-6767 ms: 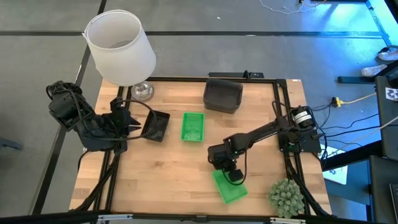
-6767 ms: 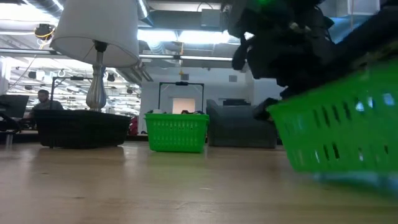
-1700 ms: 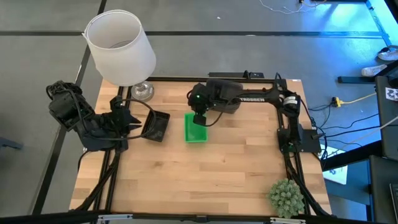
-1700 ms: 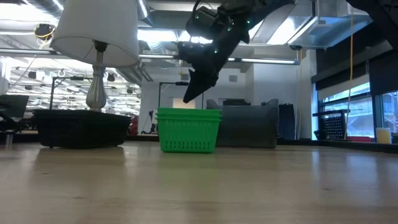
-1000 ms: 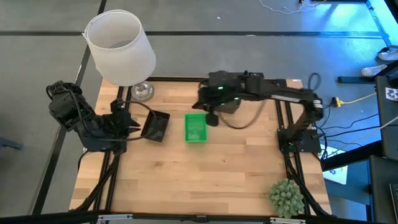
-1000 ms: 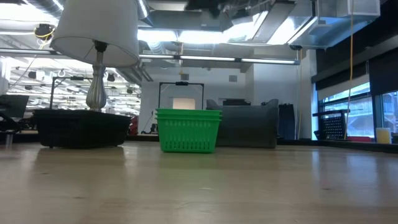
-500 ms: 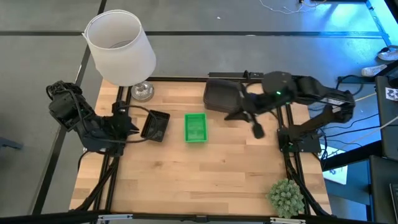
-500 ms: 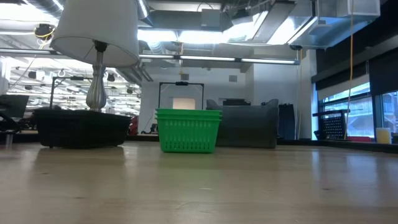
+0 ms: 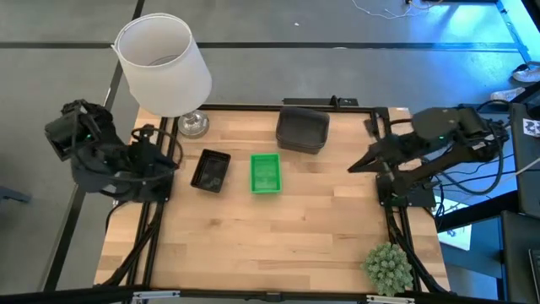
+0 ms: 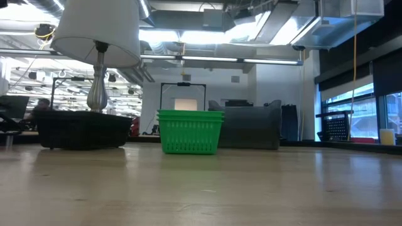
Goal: Stack baskets by color
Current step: Return to Home Position
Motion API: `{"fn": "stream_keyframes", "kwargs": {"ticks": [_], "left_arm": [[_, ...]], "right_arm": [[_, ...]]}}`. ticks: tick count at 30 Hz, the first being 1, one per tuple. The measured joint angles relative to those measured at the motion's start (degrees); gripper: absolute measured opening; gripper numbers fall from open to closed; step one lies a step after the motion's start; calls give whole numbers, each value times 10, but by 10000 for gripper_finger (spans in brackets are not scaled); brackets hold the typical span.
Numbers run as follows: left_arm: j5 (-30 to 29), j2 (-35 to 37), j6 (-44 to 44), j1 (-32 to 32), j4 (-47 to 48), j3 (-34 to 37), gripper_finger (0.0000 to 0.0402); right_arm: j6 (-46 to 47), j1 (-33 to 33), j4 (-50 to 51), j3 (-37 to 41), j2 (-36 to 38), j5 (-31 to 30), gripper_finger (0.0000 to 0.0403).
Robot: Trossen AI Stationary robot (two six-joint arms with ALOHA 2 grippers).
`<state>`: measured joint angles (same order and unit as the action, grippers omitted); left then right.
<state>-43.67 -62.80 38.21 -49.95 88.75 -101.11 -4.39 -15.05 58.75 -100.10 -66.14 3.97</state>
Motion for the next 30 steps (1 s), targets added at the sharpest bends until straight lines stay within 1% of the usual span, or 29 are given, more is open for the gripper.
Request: {"fn": "stream_keyframes", "kwargs": {"ticks": [2, 7, 10, 13, 18, 20, 24, 26, 30], "left_arm": [[-13, 18, 6, -19, -23, 20, 0], [-28, 61, -4, -58, -131, 99, 0], [-36, 83, -38, -72, -229, 166, 0], [-36, 99, -83, -79, -331, 237, 0], [-38, 128, -142, -79, -484, 339, 0], [-36, 142, -167, -79, -543, 378, 0], [-29, 174, -208, -75, -659, 449, 0], [-7, 190, -229, -64, -717, 488, 0], [62, 217, -274, -25, -827, 558, 0]], "right_arm": [[30, -5, -17, 44, 39, -25, 0], [74, -15, -124, 187, 143, -34, 0], [104, -23, -193, 270, 200, -34, 0], [125, -29, -242, 347, 250, -34, 0], [149, -29, -314, 452, 316, -34, 0], [153, -29, -346, 484, 339, -34, 0], [177, -29, -375, 527, 375, -33, 0], [183, -29, -381, 542, 388, -34, 0], [192, -29, -384, 565, 409, -33, 0]]}}
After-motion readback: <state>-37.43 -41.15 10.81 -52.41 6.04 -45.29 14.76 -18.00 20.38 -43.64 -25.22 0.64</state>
